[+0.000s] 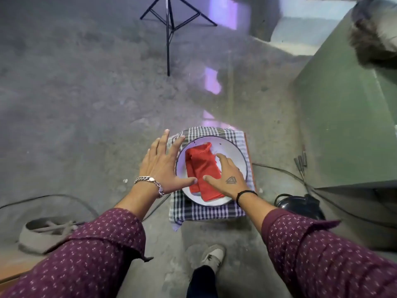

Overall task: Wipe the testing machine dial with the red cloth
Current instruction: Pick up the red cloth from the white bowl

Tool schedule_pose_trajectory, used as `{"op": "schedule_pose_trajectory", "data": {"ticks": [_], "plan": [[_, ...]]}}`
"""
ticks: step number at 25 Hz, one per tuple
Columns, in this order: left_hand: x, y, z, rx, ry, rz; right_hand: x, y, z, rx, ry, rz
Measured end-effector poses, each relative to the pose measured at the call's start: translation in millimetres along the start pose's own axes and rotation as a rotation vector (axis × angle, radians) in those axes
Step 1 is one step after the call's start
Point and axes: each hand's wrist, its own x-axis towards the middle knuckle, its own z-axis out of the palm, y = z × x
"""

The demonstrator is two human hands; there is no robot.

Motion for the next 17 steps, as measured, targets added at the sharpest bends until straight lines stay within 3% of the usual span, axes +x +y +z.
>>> {"op": "schedule_pose_trajectory", "data": {"ticks": [5, 10, 17], "plan": [[19, -18, 37, 0.004, 0.018, -0.019, 40, -2, 44, 0.068, 0.132, 0.175], [22, -25, 46, -0.034, 0.043, -0.023, 59, -15, 59, 0.288, 0.168, 0.321], [17, -11, 13, -0.039, 0.065, 0.006, 38, -29, 21, 0.86, 0.075, 0.294]]}}
